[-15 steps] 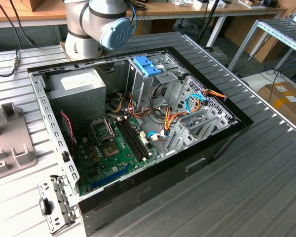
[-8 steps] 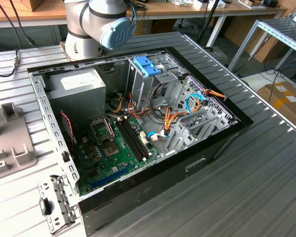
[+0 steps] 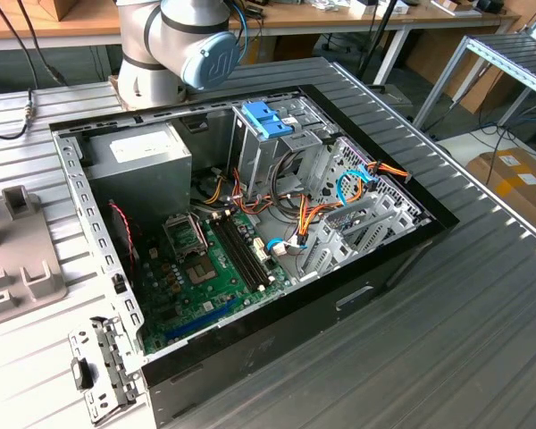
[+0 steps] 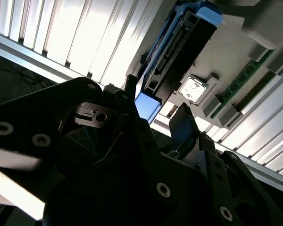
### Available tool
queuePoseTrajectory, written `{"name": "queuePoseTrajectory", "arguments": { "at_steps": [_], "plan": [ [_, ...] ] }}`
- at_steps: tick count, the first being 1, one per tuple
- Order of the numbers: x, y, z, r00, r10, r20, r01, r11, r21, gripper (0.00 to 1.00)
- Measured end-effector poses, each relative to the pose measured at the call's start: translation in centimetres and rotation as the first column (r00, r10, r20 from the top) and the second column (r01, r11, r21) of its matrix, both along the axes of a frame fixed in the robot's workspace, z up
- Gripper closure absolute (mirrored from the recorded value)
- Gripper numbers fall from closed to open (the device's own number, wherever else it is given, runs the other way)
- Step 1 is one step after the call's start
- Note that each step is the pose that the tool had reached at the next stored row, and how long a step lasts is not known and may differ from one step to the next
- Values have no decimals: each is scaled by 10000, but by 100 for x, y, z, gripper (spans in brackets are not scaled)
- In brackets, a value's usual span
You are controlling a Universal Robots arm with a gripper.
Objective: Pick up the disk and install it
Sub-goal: 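Pick up the disk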
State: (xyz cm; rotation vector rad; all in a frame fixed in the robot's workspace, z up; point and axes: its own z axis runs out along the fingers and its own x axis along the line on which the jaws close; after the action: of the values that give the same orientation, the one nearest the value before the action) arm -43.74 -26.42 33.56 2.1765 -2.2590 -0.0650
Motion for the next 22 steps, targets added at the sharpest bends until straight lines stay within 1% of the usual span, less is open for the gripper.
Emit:
{"name": "queuePoseTrajectory", "arguments": {
  "at_steps": [11, 13, 22],
  "plan": [
    [0, 10, -22, 10000, 1, 1, -1, 10000, 0, 44],
    [0, 12, -43, 10000, 1, 0, -1, 10000, -1, 44],
    [0, 12, -55, 10000, 1, 0, -1, 10000, 0, 44]
  ]
}}
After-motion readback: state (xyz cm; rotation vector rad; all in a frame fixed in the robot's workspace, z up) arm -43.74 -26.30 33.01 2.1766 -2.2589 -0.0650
